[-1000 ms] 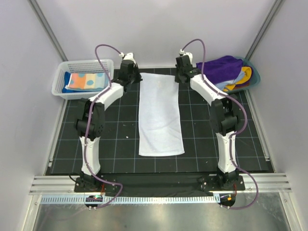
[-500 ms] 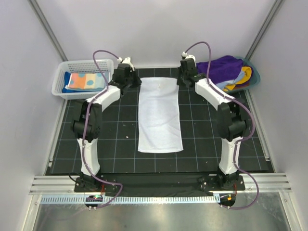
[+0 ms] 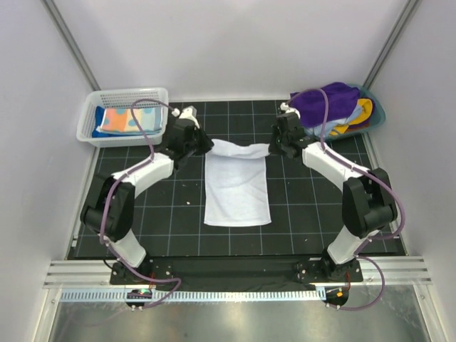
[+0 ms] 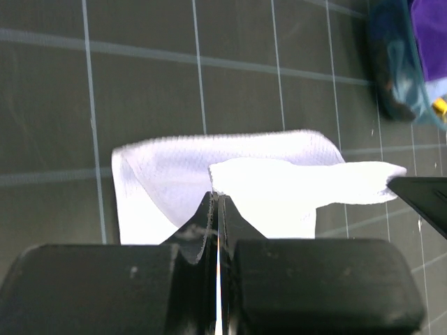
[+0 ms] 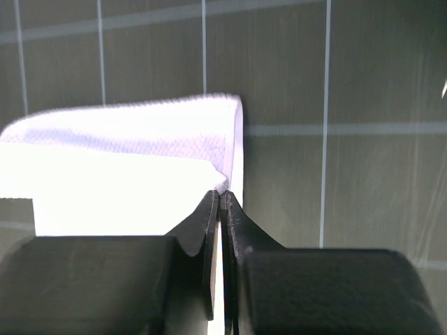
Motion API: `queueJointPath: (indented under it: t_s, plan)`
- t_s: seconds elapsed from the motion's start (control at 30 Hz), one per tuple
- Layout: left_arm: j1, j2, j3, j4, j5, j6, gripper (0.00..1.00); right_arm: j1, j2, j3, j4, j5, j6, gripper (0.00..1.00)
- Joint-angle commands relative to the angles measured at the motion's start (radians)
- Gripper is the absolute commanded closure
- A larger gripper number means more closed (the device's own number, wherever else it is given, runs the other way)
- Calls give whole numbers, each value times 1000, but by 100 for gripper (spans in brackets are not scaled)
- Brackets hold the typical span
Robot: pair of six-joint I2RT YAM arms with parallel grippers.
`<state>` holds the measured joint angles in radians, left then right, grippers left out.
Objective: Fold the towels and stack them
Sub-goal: Fold the towel
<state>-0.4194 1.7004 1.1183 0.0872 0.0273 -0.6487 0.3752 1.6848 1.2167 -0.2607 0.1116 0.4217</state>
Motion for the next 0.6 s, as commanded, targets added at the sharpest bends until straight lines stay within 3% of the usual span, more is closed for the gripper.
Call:
queueJointPath:
  t_s: [0.0,0.3,0.57]
  plan:
    - [-33,-87,-81,46,-108,-57,100,27,-83,-75,38,-9,54,99]
    - [-107,-231,-235,-59,-251,-155,100,89,-226,-282,63,14,91,99]
    - [-127,-340,-342,-141,-256,-181,100,133,-365,-417,55,42,103,99]
